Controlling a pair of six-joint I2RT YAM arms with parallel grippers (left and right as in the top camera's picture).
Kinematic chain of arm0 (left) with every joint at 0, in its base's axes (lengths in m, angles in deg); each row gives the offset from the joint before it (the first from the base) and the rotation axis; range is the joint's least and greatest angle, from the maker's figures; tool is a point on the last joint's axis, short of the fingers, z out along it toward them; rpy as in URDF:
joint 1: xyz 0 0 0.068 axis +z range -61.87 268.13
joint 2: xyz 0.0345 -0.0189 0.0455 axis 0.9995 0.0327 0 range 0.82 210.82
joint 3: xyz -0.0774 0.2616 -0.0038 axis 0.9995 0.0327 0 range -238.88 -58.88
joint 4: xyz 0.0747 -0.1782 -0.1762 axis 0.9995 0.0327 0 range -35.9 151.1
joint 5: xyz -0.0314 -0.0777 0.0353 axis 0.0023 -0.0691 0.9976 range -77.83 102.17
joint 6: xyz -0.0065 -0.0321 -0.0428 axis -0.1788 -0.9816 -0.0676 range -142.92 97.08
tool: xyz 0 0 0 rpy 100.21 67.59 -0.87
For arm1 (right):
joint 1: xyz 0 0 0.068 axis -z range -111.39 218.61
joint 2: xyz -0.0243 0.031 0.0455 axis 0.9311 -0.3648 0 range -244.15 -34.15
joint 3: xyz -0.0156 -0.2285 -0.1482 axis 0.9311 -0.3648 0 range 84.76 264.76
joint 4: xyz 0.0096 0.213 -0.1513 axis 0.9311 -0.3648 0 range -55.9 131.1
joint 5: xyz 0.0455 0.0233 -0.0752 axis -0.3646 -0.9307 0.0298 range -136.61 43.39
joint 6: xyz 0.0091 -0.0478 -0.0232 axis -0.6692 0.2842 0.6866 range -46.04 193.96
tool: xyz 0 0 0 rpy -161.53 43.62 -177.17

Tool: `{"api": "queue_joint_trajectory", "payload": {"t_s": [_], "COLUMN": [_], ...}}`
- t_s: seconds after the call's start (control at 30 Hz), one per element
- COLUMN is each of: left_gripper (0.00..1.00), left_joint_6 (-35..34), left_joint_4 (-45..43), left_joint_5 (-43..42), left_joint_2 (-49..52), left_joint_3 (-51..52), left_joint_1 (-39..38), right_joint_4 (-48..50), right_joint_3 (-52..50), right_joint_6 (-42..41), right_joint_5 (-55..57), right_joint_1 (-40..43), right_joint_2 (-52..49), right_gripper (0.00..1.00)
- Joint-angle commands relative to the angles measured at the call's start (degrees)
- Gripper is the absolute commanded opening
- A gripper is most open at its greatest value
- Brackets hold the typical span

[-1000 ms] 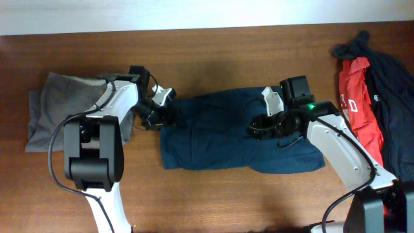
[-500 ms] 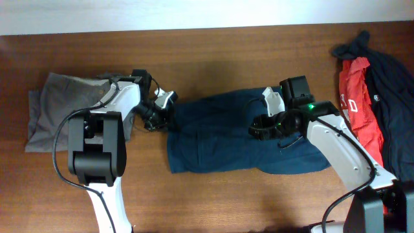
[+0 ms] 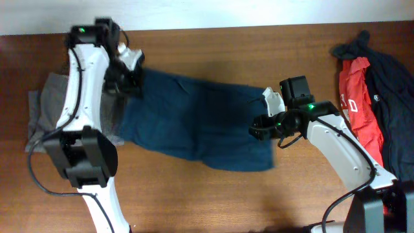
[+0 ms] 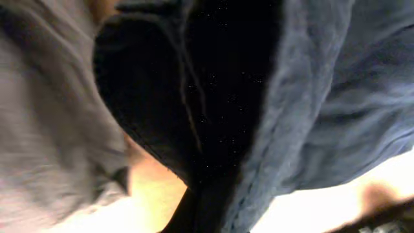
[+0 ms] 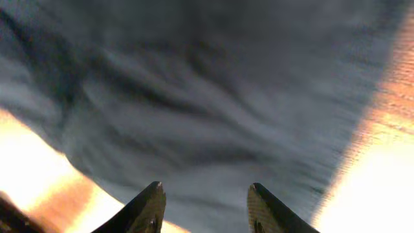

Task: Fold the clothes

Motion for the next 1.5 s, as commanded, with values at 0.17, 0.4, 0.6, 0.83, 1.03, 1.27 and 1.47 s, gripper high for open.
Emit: {"api": "queue_joint_trajectory", "payload": {"t_s": [0.17,0.4,0.6,0.83,1.03,1.27,1.47], "left_gripper": [0.01,0.00,0.00,0.01,0.00,0.00,0.00], "left_joint_6": [-6.12,-13.55,-18.43,-20.28,-19.23,-18.34,-17.90], "left_joint_4": [-0.02,-5.16,-7.19,-8.98,-7.96,-6.38,-6.05], "left_joint_5": [3.91,4.94,10.29,10.45,11.72,11.69,11.67], "left_joint_2": [-2.23,-2.23,-2.23,-2.23,-2.36,-2.36,-2.36], "left_joint_3": [-4.37,-4.37,-4.37,-4.37,-4.39,-4.39,-4.39], "left_joint_1": [-8.63,-19.52,-22.93,-23.32,-22.01,-19.91,-19.37], "right_joint_4": [-0.90,-1.25,-3.23,-6.40,-3.26,5.11,11.74], "right_joint_3": [0.13,0.13,0.13,0.13,0.13,0.13,0.13], "right_joint_6": [0.61,0.61,0.20,-6.78,-7.89,-7.89,-8.55], "right_joint_5": [0.68,0.72,2.45,11.10,17.73,18.60,19.89], "right_joint_1": [-0.52,-0.42,-0.42,-0.42,-0.42,-0.42,-0.37], "right_joint_2": [-0.31,-0.31,-0.31,-0.31,-1.16,-8.48,-14.16], "right_gripper": [0.46,0.46,0.46,0.47,0.14,0.04,0.04]}}
